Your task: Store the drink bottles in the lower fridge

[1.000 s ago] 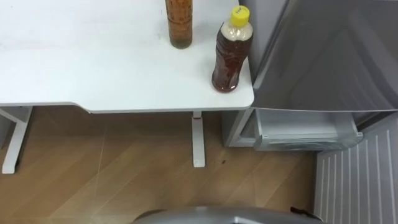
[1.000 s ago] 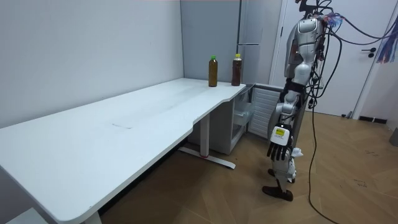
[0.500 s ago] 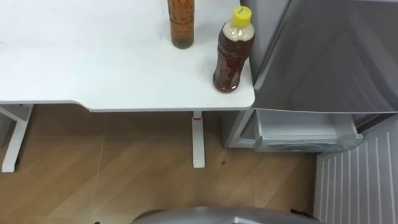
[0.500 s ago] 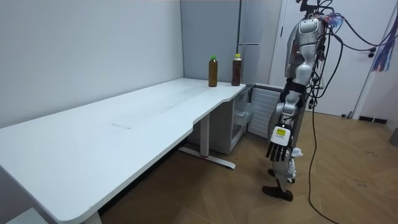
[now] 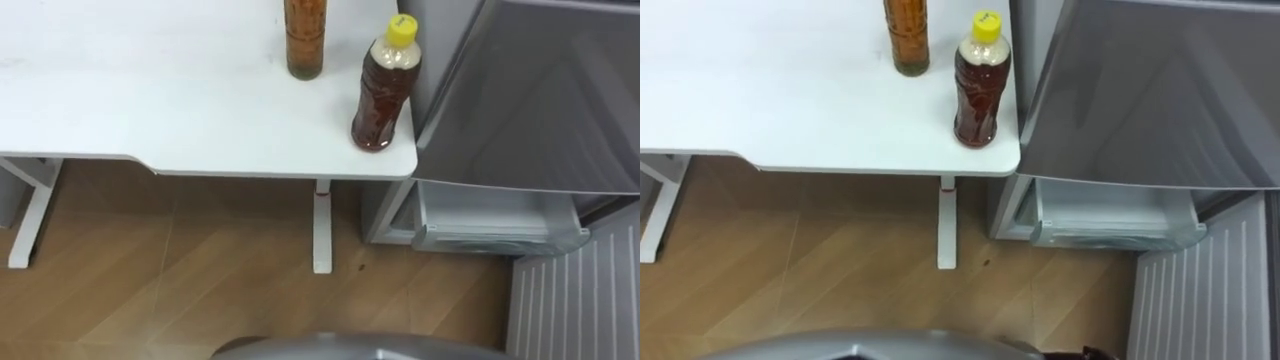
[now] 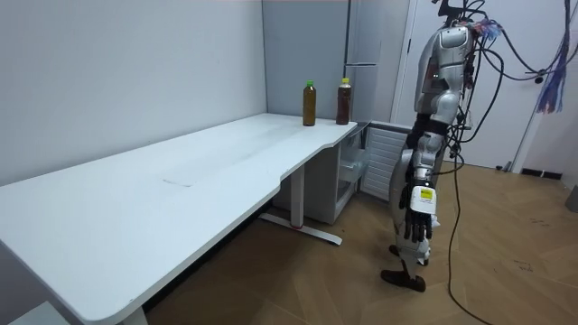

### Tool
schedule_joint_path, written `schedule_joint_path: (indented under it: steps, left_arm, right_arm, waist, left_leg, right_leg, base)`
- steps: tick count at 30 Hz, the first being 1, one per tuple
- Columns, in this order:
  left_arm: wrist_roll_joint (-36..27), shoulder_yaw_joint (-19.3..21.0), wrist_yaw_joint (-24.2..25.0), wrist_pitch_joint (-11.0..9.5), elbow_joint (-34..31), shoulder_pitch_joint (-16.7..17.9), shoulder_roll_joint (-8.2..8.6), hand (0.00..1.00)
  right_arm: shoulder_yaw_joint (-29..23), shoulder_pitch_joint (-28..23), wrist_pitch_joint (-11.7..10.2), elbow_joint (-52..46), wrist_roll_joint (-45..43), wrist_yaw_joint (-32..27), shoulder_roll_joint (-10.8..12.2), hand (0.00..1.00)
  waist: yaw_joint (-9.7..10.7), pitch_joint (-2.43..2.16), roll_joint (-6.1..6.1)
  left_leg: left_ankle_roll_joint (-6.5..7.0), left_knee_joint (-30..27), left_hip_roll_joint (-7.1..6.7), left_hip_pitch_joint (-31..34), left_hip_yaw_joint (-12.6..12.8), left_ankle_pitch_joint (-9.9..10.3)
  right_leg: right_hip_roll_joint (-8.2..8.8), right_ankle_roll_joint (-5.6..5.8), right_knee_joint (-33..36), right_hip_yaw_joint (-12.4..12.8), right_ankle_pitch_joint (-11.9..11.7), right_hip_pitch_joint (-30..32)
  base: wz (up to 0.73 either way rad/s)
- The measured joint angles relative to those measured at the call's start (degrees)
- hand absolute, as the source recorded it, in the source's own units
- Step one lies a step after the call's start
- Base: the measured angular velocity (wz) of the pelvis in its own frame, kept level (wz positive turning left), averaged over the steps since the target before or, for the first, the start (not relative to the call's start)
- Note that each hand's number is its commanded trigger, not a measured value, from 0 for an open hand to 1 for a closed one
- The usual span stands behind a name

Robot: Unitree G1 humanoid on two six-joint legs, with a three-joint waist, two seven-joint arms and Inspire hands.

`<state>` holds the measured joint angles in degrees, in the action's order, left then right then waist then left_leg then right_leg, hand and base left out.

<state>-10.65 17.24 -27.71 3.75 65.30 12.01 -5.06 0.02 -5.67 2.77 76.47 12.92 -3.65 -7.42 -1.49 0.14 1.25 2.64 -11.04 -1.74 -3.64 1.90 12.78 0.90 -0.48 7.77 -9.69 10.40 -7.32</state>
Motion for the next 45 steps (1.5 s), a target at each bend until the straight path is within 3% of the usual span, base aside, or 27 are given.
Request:
schedule_joint_path:
  steps: [9, 14, 17, 19, 21, 25, 34, 40, 45]
  left_arm:
    - [-11.79, 1.67, -11.12, -4.79, -9.69, 0.36, -0.02, 0.0]
    - [-12.65, 1.7, -16.23, -6.44, -17.03, 0.27, 0.26, 0.0]
    - [-12.37, 0.78, -19.66, -8.76, -23.07, -0.01, 0.23, 0.0]
    - [-12.19, -1.66, -21.34, -10.35, -26.6, -0.49, 0.13, 0.0]
    - [-12.19, -2.85, -22.3, -10.4, -30.37, -0.68, 0.14, 0.0]
    - [-10.14, -2.91, -25.56, -13.06, -36.92, -1.96, -0.03, 0.0]
    - [0.17, -5.25, -26.49, -14.36, -50.9, -2.45, -0.14, 0.0]
    - [6.74, -10.47, -21.41, -14.74, -60.74, -2.48, -0.18, 0.0]
    - [8.68, -11.77, -15.8, -14.76, -72.53, -2.51, -0.28, 0.0]
  right_arm:
    - [1.23, 0.17, 0.36, -0.53, -0.78, 0.0, -0.32, 0.0]
    - [1.24, 0.47, 0.41, -0.62, -3.06, -0.51, -0.32, 0.0]
    - [1.98, 0.6, 0.21, -1.92, -4.55, -0.96, -0.33, 0.0]
    - [3.01, 1.18, -0.31, -2.13, -4.61, -1.17, -0.34, 0.0]
    - [3.42, 1.14, -0.44, -3.04, -4.95, -1.21, -0.32, 0.0]
    - [3.26, 1.18, -2.06, -3.08, -5.54, -1.41, -0.33, 0.0]
    - [3.09, 1.43, -3.51, -3.02, -6.58, 0.9, -0.33, 0.0]
    - [3.02, 1.82, -4.54, -2.87, -6.91, 1.93, -0.37, 0.0]
    - [2.12, 1.85, -5.89, -3.02, -8.24, 2.54, -0.48, 0.0]
  waist:
    - [-1.79, -0.02, -0.1]
    - [-2.08, -0.2, -0.02]
    - [-2.07, -0.24, -0.1]
    - [-1.92, -0.23, -0.29]
    - [-1.86, -0.23, -0.31]
    - [-1.75, -0.29, -0.46]
    - [-0.44, -0.37, 0.16]
    - [0.37, -0.1, -0.21]
    - [1.25, -0.01, -0.38]
  left_leg:
    - [-0.09, 0.33, -0.03, 0.18, -0.53, -0.09]
    - [-0.09, -0.3, -0.03, 0.37, -0.61, -0.1]
    - [-0.08, -0.2, -0.04, 0.16, -0.74, -0.09]
    - [-0.07, -0.19, -0.06, 0.21, -0.78, -0.08]
    - [-0.07, -0.29, -0.08, 0.34, -0.93, -0.08]
    - [-0.15, -0.34, -0.09, 0.74, -1.34, -0.14]
    - [-0.16, -0.7, -0.25, 0.91, -2.38, -0.18]
    - [-0.15, -0.72, -0.15, 1.48, -2.47, -0.18]
    - [-0.19, -0.71, -0.29, 2.0, -2.46, -0.28]
  right_leg:
    - [0.03, 0.0, 0.03, -1.44, 0.0, -0.24]
    - [0.04, 0.0, 0.03, -1.51, -0.01, -0.13]
    - [0.08, 0.01, 0.02, -1.61, -0.01, -0.36]
    - [0.1, 0.01, 0.02, -1.85, -0.01, -0.4]
    - [0.07, 0.01, 0.02, -2.0, -0.01, -0.38]
    - [0.03, 0.0, 0.03, -2.15, 0.0, -0.02]
    - [0.09, 0.0, -0.09, -2.88, 0.0, 0.02]
    - [0.13, 0.0, -0.14, -2.95, 0.0, 0.44]
    - [0.12, 0.0, -0.18, -3.08, 0.0, 0.85]
  base:
    - [0.04]
    - [0.01]
    - [0.0]
    - [0.0]
    - [0.02]
    - [0.02]
    - [0.08]
    - [-0.01]
    - [0.0]
